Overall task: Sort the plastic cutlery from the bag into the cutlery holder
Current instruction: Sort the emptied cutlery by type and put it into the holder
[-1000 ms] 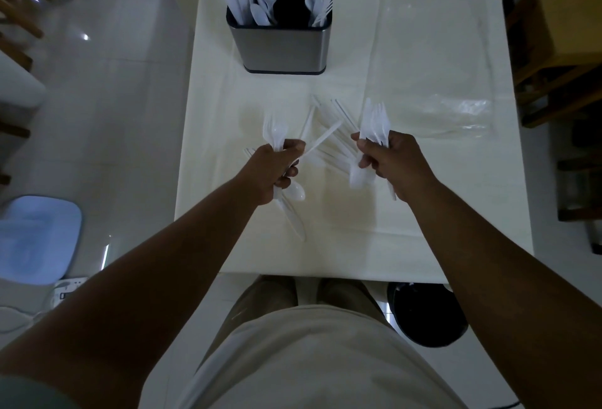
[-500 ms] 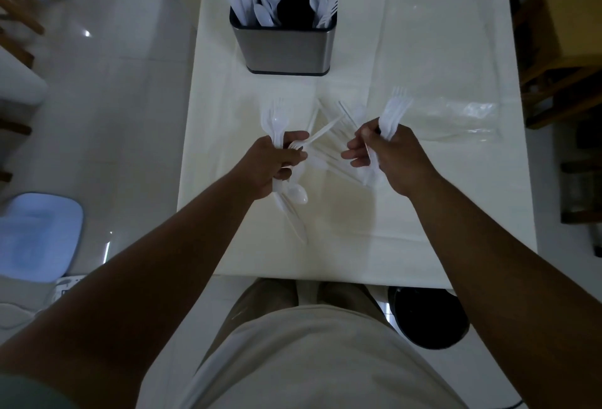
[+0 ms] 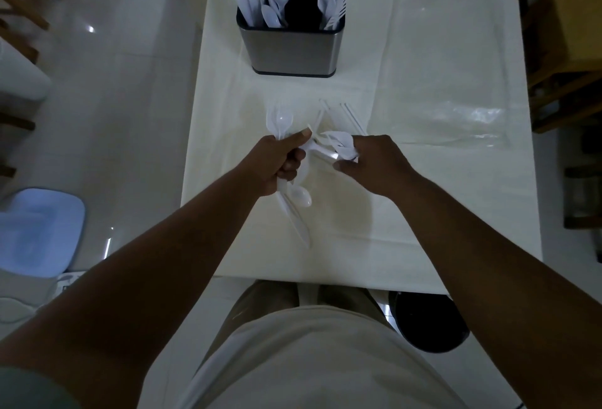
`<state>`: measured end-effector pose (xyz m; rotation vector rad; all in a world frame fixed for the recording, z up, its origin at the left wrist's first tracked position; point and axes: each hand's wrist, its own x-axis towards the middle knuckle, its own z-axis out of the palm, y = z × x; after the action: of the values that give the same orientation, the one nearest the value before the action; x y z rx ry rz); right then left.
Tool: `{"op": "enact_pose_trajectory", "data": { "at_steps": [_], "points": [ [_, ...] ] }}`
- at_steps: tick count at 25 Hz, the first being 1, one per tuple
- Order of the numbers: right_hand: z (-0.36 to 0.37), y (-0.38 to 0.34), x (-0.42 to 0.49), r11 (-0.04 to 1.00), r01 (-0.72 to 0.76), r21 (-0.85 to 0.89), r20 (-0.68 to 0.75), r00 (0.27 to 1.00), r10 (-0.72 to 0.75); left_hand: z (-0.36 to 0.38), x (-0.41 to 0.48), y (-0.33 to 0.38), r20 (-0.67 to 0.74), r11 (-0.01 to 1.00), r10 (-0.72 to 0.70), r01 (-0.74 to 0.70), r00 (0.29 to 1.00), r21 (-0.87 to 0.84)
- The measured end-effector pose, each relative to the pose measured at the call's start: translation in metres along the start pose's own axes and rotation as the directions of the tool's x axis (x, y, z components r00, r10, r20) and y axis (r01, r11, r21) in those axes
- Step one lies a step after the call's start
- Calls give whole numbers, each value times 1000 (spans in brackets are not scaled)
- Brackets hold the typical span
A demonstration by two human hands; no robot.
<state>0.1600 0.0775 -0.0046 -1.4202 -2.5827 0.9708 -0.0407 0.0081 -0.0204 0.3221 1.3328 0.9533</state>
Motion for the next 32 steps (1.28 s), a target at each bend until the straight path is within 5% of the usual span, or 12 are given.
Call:
{"op": "enact_pose_trajectory", "data": {
  "at_steps": [5,8,12,15,17,20,24,32],
  "points": [
    [15,-12,-5,874,-254,415,148,966,210,13,-3,-13,36,998,28,-26,999,-49],
    [31,-13,-11,738,-342,582,135,936,326,17,-1,-17,-78,996,21,-27,997,-83],
    [17,13,-5,247,-418,874,230,804,548,11,3,-9,-284,1000,5,3,959,30],
    [-4,28,-1,-28,-358,933,312,770,556,19,2,-5,-184,990,75,-51,980,134],
    [-12,28,1,67,-328,942,233,788,570,33,2,-2,-95,986,102,-88,990,145],
    [-15,10,5,396,-366,842,98,826,555,54,2,1,22,994,61,-63,998,86],
    [-10,-10,5,453,-388,803,137,859,492,72,-2,7,128,975,149,-167,981,146],
    [-5,-29,-5,624,-426,655,221,898,381,97,-9,-6,-91,989,113,-104,989,101]
  ]
}}
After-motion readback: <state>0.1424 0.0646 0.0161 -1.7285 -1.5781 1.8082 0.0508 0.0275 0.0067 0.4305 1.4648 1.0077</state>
